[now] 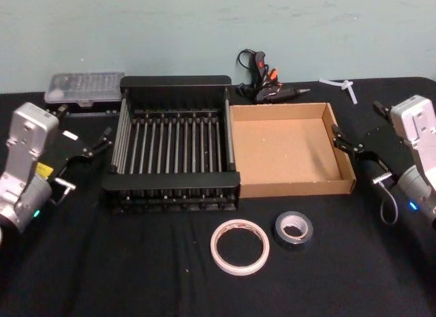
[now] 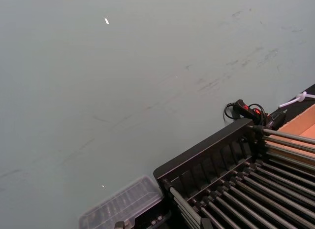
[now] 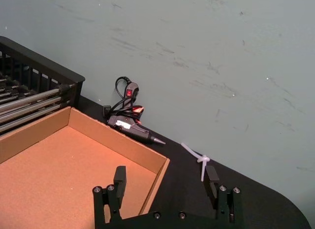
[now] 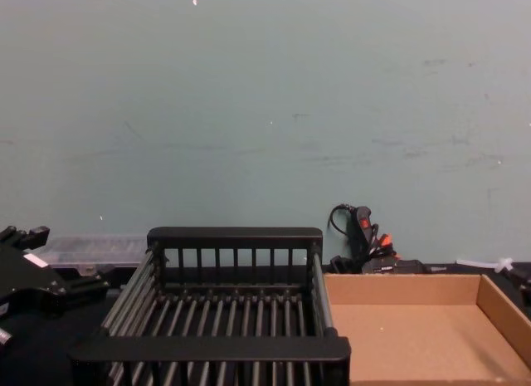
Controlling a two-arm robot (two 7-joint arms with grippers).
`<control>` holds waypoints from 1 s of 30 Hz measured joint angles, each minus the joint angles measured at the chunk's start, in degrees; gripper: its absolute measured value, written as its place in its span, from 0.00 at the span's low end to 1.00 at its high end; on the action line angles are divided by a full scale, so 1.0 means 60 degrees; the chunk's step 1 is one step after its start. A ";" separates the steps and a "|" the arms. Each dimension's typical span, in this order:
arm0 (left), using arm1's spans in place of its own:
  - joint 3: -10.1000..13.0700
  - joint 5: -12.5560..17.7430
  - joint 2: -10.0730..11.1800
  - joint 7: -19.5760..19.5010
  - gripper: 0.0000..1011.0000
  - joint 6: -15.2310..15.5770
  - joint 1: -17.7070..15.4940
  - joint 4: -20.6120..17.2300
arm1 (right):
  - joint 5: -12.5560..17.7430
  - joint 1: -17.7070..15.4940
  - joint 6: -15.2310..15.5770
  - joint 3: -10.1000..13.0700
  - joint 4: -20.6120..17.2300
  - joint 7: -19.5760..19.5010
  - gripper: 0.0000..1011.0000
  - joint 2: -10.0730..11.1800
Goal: Pick up the white tape and place it into the black box , Pick up the silver tape and place it into the brown box.
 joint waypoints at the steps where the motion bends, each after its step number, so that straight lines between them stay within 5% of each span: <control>1: 0.0000 0.0000 0.0000 0.0000 0.99 0.0000 0.0000 0.0000 | 0.0000 0.0000 0.0000 0.0000 0.0000 0.0000 0.99 0.0000; 30: 0.0000 0.0000 0.0000 0.0000 0.99 0.0000 0.0000 0.0000 | 0.0000 0.0000 0.0000 0.0000 0.0000 0.0001 0.99 0.0000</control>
